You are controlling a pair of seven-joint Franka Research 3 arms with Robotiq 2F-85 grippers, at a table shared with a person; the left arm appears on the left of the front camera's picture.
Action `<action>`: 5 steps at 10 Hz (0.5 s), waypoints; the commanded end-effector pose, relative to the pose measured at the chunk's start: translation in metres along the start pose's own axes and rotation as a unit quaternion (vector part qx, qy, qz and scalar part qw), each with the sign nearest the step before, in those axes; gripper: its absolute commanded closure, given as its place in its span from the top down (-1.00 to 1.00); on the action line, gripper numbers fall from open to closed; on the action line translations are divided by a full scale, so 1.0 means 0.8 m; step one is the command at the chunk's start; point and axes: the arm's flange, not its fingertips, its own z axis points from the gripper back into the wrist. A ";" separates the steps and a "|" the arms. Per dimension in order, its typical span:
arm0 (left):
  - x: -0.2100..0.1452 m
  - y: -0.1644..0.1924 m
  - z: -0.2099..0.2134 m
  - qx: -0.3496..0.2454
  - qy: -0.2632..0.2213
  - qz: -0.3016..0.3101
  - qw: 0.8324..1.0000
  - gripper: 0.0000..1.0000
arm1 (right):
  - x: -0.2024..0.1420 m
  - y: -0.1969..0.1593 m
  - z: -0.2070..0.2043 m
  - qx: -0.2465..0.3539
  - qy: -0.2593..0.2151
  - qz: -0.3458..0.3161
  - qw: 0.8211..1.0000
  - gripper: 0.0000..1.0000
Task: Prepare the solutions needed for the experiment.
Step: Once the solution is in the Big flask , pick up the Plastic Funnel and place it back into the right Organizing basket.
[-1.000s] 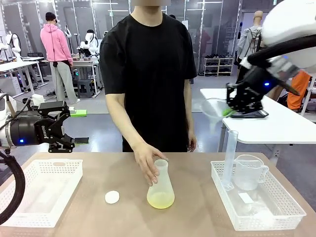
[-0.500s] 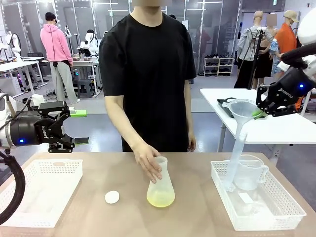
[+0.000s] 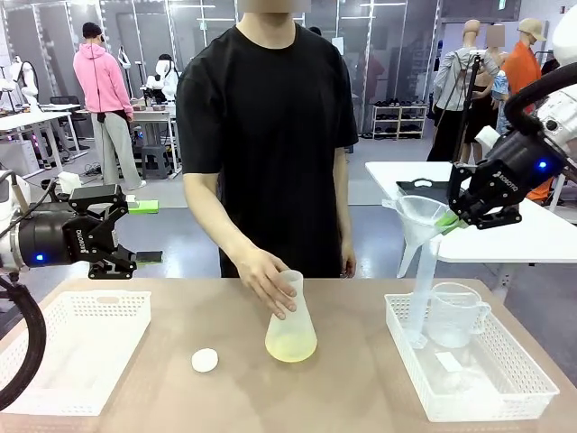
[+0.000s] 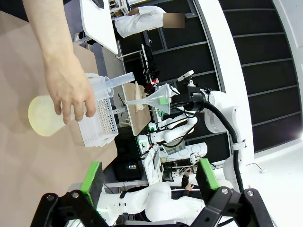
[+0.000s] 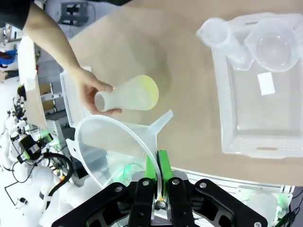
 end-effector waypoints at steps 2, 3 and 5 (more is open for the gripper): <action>-0.004 -0.001 -0.003 -0.014 -0.006 0.005 1.000 1.00 | 0.000 -0.023 0.003 -0.051 -0.022 -0.015 0.998 -1.00; -0.004 -0.001 -0.003 -0.014 -0.006 0.005 1.000 1.00 | -0.003 -0.033 0.003 -0.066 -0.041 -0.027 0.997 -1.00; -0.004 -0.001 -0.003 -0.014 -0.006 0.005 1.000 1.00 | -0.005 -0.061 0.002 -0.095 -0.061 -0.065 0.991 -1.00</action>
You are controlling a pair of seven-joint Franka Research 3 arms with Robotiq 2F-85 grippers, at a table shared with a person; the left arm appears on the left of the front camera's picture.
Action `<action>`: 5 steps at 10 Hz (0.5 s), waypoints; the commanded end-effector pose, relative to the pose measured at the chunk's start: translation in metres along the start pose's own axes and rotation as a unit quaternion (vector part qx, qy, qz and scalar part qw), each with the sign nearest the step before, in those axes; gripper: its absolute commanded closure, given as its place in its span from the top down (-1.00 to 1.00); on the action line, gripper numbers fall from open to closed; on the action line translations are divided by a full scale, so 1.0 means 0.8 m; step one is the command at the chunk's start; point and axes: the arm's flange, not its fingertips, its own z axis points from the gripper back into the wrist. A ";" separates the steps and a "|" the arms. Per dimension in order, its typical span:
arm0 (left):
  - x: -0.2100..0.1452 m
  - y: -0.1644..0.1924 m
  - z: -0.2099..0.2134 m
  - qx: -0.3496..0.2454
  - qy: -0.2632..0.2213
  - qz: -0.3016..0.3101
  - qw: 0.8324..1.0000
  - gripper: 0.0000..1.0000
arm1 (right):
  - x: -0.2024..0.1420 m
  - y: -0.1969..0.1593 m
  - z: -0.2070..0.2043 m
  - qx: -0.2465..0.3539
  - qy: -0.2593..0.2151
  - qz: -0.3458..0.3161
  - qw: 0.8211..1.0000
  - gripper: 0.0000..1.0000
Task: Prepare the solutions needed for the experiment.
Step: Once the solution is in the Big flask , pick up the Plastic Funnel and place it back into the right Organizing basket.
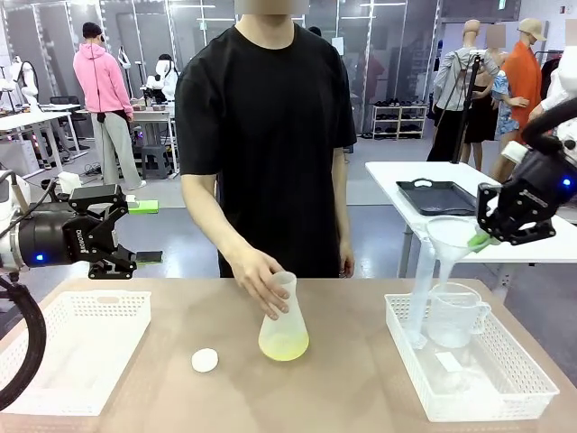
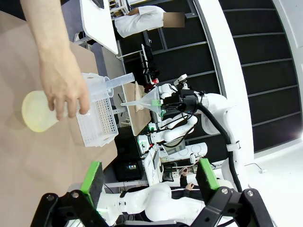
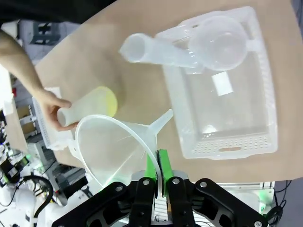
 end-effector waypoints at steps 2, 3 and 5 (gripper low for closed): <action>-0.004 -0.001 -0.003 -0.014 -0.006 0.005 1.000 1.00 | -0.004 -0.031 -0.015 -0.057 -0.024 -0.082 0.995 -1.00; -0.004 -0.001 -0.003 -0.014 -0.006 0.005 1.000 1.00 | -0.002 -0.045 -0.019 -0.063 -0.028 -0.099 0.993 -1.00; -0.004 -0.001 -0.003 -0.014 -0.006 0.005 1.000 1.00 | -0.002 -0.074 -0.038 -0.089 -0.025 -0.137 0.986 -1.00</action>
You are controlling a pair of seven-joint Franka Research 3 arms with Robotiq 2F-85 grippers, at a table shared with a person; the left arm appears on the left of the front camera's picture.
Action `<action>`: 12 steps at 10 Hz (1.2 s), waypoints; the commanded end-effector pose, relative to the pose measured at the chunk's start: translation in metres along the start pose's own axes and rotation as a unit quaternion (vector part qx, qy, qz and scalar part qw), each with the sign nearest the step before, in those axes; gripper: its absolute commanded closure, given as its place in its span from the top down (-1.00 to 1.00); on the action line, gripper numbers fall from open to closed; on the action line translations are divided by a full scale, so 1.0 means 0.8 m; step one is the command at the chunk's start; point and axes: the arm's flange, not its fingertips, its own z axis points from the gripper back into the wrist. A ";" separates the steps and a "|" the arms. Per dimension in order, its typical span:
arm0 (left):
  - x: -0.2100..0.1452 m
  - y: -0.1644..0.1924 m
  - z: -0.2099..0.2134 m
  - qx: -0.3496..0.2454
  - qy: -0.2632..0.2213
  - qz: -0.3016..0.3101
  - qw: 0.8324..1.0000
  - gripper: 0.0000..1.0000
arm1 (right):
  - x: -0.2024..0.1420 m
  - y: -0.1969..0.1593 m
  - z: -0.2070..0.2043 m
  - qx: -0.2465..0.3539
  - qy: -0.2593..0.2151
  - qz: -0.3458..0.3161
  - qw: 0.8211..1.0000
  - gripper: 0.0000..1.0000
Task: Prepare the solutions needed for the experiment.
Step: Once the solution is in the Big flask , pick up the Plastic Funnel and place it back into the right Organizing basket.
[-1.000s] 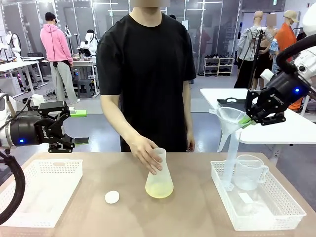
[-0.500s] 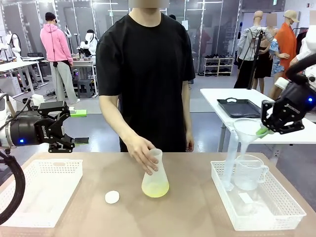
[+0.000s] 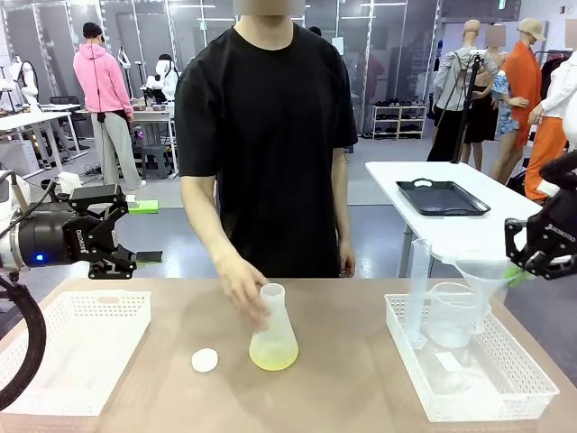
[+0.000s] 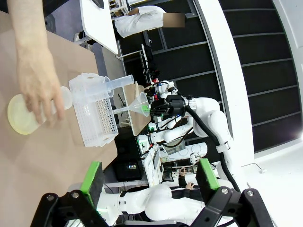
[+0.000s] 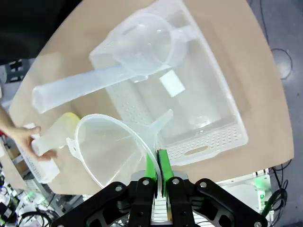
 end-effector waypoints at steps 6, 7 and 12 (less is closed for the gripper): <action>-0.004 -0.001 -0.003 -0.014 -0.006 0.005 1.000 1.00 | 0.001 -0.019 -0.070 -0.080 -0.002 -0.072 0.994 -1.00; -0.004 -0.001 -0.003 -0.014 -0.006 0.005 1.000 1.00 | 0.001 -0.017 -0.077 -0.099 -0.004 -0.073 0.992 -1.00; -0.004 -0.001 -0.003 -0.014 -0.006 0.005 1.000 1.00 | -0.003 0.002 -0.095 -0.102 0.001 -0.059 0.993 -0.51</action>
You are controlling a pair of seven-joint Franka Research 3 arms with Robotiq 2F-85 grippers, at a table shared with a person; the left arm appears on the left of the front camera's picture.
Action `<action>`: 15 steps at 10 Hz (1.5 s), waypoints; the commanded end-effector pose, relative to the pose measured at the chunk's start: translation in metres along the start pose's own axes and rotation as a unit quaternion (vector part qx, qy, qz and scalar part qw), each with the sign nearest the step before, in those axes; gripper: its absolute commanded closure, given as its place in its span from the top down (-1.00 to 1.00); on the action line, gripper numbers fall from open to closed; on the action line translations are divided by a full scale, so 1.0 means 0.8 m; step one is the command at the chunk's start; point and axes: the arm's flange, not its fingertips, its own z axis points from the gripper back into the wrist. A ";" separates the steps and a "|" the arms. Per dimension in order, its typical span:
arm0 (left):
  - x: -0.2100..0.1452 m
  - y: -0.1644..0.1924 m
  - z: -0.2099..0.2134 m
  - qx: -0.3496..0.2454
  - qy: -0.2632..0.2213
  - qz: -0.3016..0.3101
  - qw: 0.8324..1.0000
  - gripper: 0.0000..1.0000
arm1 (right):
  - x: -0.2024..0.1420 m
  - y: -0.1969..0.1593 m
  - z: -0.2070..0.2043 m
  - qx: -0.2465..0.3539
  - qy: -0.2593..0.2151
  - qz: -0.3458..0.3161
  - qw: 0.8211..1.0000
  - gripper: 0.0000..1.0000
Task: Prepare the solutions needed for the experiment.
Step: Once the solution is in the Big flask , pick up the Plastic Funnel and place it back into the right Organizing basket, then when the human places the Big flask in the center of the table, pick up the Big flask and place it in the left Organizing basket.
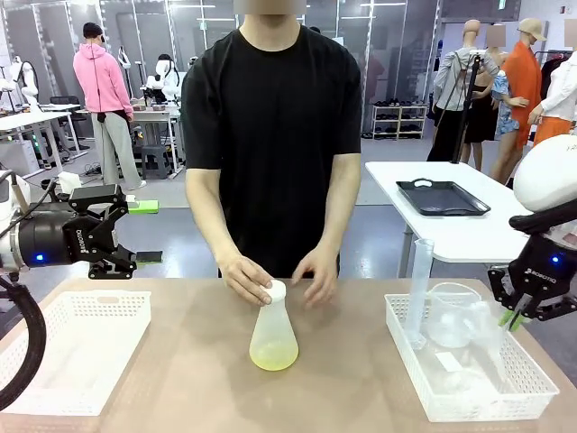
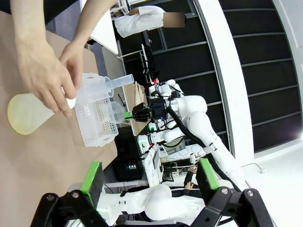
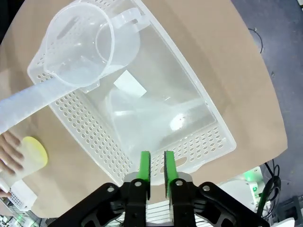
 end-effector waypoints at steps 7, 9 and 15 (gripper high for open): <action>-0.004 -0.001 -0.003 -0.014 -0.006 0.005 1.000 1.00 | 0.000 0.004 -0.003 -0.001 0.000 0.003 1.000 -0.31; -0.004 -0.001 -0.003 -0.014 -0.006 0.005 1.000 1.00 | 0.000 0.004 -0.003 -0.001 0.000 0.003 1.000 -0.31; -0.004 -0.001 -0.003 -0.014 -0.006 0.005 1.000 1.00 | 0.000 0.004 -0.003 -0.001 0.000 0.003 1.000 -0.31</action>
